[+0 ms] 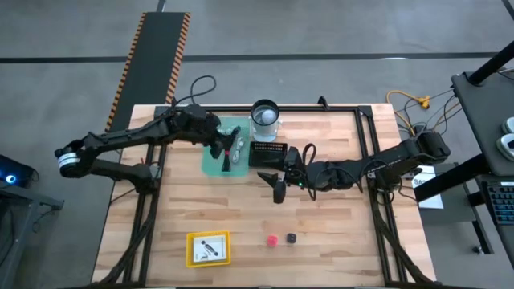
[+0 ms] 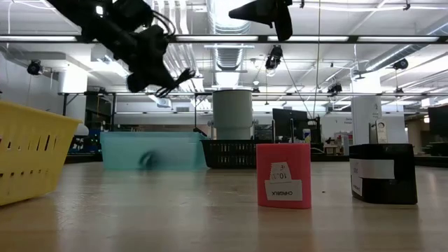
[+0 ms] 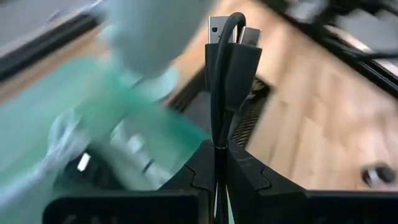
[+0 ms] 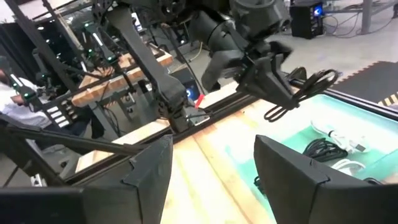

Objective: Pick and place items into bin
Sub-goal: Put the black charger cable into the green bin, then put the black charger adapter into the black bin

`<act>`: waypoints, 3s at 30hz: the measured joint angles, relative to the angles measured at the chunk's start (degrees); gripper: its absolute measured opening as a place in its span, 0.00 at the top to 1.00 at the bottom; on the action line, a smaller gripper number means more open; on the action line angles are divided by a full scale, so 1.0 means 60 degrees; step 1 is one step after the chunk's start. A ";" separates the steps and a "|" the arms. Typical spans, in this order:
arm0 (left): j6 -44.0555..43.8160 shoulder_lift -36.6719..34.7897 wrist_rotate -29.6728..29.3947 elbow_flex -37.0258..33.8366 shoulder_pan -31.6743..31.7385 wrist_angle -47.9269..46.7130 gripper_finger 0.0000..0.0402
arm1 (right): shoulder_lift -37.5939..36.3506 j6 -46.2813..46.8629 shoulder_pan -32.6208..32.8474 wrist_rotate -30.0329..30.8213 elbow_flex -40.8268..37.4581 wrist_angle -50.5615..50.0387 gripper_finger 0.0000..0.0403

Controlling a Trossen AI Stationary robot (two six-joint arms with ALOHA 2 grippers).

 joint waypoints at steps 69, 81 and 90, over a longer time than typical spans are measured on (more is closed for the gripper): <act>-0.0895 0.0458 -0.0857 -0.0102 0.0102 -0.1604 0.39 | 0.2817 0.2819 0.2998 -0.4624 0.1126 -0.7019 0.27; -0.0895 0.0458 -0.0857 -0.0106 0.0102 -0.1420 0.39 | 0.3395 0.3736 0.2997 -0.4614 0.1203 -0.6960 0.34; -0.0895 0.0458 -0.0855 -0.0106 0.0102 -0.1429 0.39 | 0.3401 0.3239 0.2997 -0.4129 0.1246 -0.6946 0.41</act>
